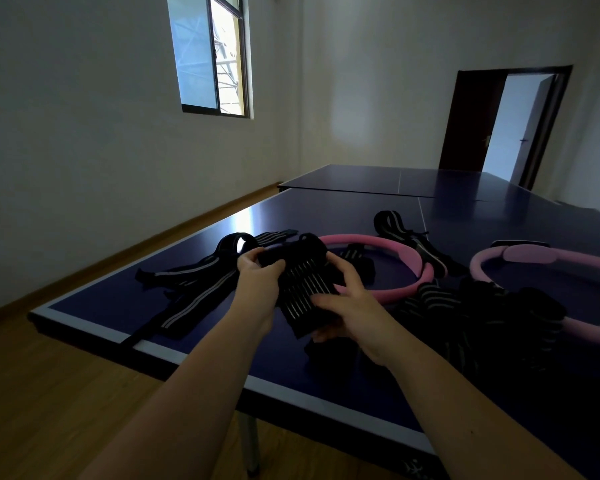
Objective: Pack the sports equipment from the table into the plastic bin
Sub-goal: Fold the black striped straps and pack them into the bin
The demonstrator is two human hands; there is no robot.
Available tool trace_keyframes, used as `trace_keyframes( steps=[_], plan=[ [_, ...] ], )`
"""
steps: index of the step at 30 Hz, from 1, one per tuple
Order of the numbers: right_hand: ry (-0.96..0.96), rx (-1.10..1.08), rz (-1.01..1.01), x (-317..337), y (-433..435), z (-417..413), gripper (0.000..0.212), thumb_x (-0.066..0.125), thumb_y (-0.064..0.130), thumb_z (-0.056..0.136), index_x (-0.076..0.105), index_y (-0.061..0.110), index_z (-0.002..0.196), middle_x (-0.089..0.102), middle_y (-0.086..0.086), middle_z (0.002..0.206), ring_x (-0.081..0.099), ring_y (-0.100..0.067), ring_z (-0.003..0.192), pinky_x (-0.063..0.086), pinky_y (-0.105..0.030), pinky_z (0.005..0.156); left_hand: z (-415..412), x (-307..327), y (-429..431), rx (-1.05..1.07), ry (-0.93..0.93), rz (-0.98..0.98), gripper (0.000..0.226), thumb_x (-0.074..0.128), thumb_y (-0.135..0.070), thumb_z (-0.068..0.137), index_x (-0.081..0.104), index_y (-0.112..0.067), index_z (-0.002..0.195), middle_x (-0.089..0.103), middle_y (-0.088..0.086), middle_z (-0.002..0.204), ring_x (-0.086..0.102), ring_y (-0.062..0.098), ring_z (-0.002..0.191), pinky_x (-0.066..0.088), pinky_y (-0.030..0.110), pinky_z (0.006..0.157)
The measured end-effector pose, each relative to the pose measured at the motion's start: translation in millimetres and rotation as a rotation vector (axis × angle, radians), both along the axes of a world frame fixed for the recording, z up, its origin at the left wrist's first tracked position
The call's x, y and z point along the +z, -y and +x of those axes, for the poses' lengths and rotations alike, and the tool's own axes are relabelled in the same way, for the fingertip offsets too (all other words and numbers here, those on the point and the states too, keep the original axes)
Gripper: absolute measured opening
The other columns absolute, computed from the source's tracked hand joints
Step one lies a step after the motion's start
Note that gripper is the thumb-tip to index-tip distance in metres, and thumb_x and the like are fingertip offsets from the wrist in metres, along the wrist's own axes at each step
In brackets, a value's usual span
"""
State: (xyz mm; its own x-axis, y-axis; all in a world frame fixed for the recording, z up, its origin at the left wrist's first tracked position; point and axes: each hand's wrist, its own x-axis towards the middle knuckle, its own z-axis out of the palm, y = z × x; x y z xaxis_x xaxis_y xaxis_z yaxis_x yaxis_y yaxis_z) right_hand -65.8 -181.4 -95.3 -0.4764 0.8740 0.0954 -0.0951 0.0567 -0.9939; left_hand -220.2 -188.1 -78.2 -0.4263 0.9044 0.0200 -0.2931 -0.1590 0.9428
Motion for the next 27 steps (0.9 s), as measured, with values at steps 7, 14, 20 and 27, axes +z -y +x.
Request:
trace_keyframes(
  steps=[7, 14, 20, 27],
  plan=[
    [-0.124, -0.134, 0.193, 0, 5, 3, 0.032, 0.061, 0.002, 0.094, 0.056, 0.026, 0.115, 0.071, -0.013, 0.086, 0.063, -0.026, 0.054, 0.055, -0.033, 0.052, -2, -12, -4, 0.080, -0.161, 0.105, 0.038, 0.066, 0.001, 0.090, 0.052, -0.009, 0.124, 0.073, 0.006, 0.106, 0.071, 0.021, 0.100, 0.058, 0.039, 0.089],
    [-0.049, -0.164, 0.284, 4, 1, 7, 0.020, 0.058, 0.003, 0.096, 0.067, 0.016, 0.107, 0.076, -0.006, 0.088, 0.062, -0.016, 0.061, 0.050, -0.026, 0.054, -1, -20, -7, 0.001, -0.229, 0.097, 0.026, 0.062, 0.008, 0.089, 0.062, -0.006, 0.112, 0.075, 0.013, 0.102, 0.072, 0.027, 0.096, 0.059, 0.040, 0.083],
    [0.066, -0.446, 0.439, 0, -12, 2, 0.019, 0.068, 0.022, 0.091, 0.070, 0.040, 0.087, 0.062, 0.004, 0.101, 0.061, -0.007, 0.094, 0.049, -0.020, 0.087, 12, -25, 3, -0.180, -0.224, 0.064, 0.029, 0.054, 0.014, 0.089, 0.061, 0.003, 0.116, 0.073, 0.017, 0.102, 0.070, 0.032, 0.096, 0.060, 0.041, 0.084],
    [0.074, -0.450, 0.365, -7, -27, -1, 0.016, 0.072, 0.033, 0.085, 0.069, 0.035, 0.101, 0.057, -0.010, 0.119, 0.062, -0.021, 0.104, 0.056, -0.039, 0.091, 8, -29, 4, -0.234, -0.140, 0.072, 0.027, 0.045, 0.011, 0.094, 0.059, 0.008, 0.116, 0.066, 0.028, 0.111, 0.065, 0.037, 0.103, 0.052, 0.054, 0.098]
  ],
)
